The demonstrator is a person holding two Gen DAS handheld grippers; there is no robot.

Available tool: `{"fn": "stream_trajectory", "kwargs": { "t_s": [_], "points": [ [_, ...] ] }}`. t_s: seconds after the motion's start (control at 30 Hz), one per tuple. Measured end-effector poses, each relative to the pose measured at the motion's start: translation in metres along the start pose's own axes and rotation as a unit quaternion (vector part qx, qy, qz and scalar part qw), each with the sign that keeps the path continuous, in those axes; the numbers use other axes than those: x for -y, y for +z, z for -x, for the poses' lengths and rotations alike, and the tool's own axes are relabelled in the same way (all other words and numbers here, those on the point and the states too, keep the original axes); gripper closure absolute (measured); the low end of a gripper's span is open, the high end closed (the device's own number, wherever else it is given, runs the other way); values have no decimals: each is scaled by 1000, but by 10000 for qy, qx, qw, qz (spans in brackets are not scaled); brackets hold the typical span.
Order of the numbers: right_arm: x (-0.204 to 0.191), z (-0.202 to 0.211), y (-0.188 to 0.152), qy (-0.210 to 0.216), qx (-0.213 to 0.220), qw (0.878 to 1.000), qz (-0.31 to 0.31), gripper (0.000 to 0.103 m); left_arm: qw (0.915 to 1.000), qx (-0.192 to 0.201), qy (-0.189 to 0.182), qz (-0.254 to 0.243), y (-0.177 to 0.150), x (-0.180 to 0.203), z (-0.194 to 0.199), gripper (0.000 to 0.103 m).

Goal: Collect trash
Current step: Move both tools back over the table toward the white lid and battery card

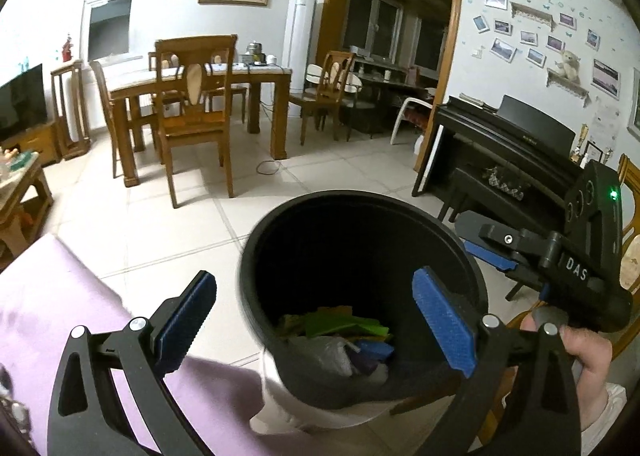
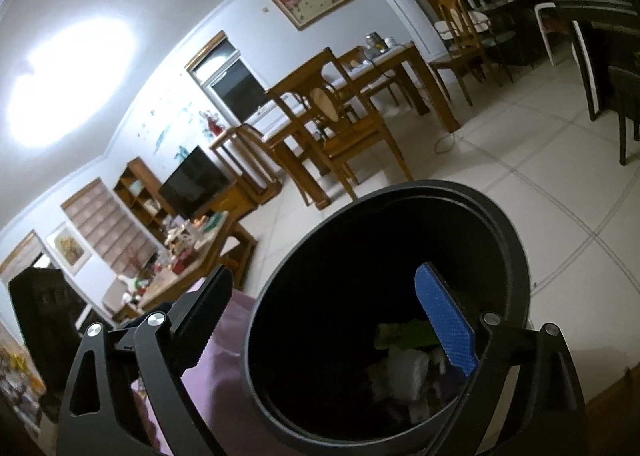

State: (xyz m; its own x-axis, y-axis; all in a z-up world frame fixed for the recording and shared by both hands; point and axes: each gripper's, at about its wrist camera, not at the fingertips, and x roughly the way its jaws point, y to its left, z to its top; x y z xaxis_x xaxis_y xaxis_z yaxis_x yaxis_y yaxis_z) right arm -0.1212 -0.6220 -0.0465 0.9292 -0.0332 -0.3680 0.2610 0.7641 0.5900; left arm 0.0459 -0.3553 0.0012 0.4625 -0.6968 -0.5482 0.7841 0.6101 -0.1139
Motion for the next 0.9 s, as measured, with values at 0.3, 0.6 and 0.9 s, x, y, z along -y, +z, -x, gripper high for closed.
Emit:
{"fn": "stream_trajectory", "kwargs": {
  "t_s": [0.3,0.6,0.9],
  "points": [
    [-64,-22,-18,194,-296,9985,425,11,9972,137,578,448,-17,-71,61,5],
    [-182,-75,-64,645,-935,9859,1230,11,9732,135,1824,1394,-66,-200,140,5],
    [-318,-143,-139,1274,-1984,9477,2152,14,9326,-523,2779,2243,-119,-315,175,6]
  ]
}}
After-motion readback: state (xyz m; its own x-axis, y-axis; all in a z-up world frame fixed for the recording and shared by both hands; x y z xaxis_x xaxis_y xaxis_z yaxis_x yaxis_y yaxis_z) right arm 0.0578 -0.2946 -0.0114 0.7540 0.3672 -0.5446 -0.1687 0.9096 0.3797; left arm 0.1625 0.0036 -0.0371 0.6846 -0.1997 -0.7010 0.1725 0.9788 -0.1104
